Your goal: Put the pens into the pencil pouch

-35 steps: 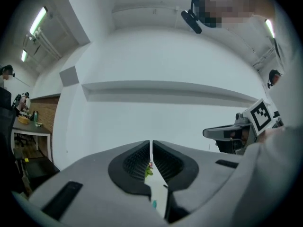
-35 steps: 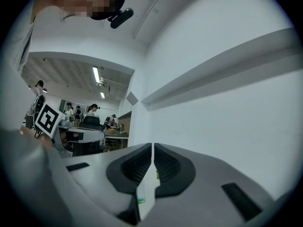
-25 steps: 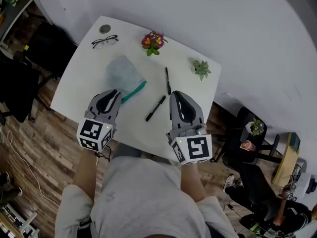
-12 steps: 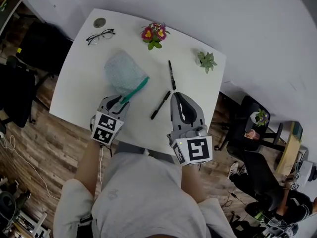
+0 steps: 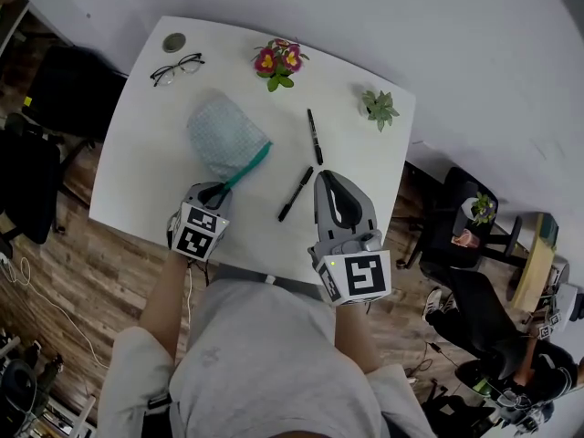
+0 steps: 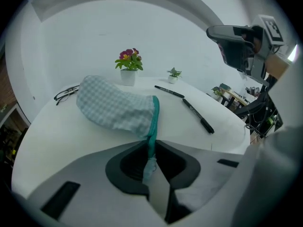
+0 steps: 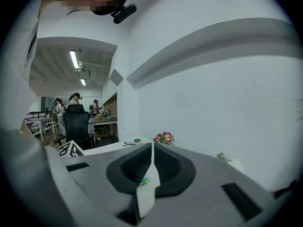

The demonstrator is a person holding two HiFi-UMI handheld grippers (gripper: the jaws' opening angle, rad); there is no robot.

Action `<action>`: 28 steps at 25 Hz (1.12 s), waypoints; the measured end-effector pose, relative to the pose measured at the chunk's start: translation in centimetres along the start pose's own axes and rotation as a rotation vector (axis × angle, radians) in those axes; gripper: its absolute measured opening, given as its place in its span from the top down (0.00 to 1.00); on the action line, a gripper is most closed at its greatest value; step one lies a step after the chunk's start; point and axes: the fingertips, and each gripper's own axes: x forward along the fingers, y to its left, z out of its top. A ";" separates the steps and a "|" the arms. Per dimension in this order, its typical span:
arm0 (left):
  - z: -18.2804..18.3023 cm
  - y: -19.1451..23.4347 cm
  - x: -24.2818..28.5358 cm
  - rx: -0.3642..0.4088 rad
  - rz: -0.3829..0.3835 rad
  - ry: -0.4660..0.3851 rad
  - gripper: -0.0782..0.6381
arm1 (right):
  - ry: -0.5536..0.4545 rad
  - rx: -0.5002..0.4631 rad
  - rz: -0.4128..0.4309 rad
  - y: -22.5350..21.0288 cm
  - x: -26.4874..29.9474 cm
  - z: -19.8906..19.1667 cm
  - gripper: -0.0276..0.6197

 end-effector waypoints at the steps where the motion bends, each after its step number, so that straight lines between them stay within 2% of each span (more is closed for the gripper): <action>1: 0.0 0.1 0.0 -0.009 -0.003 0.003 0.80 | 0.000 -0.001 -0.001 0.0 0.0 0.0 0.90; 5: 0.3 -0.2 -0.4 -0.050 -0.036 -0.004 0.81 | -0.004 -0.013 0.000 0.1 0.0 0.3 0.90; 9: 2.1 -0.5 -1.6 -0.112 -0.056 -0.076 0.81 | -0.012 -0.021 0.000 0.1 -0.1 0.7 0.90; 17: 8.0 -0.8 -5.7 -0.229 -0.078 -0.300 0.81 | -0.042 -0.047 0.015 -0.4 -0.9 2.0 0.90; 28: 16.0 -2.5 -14.4 -0.396 -0.137 -0.637 0.81 | -0.113 -0.113 0.059 -3.2 -3.2 6.1 0.90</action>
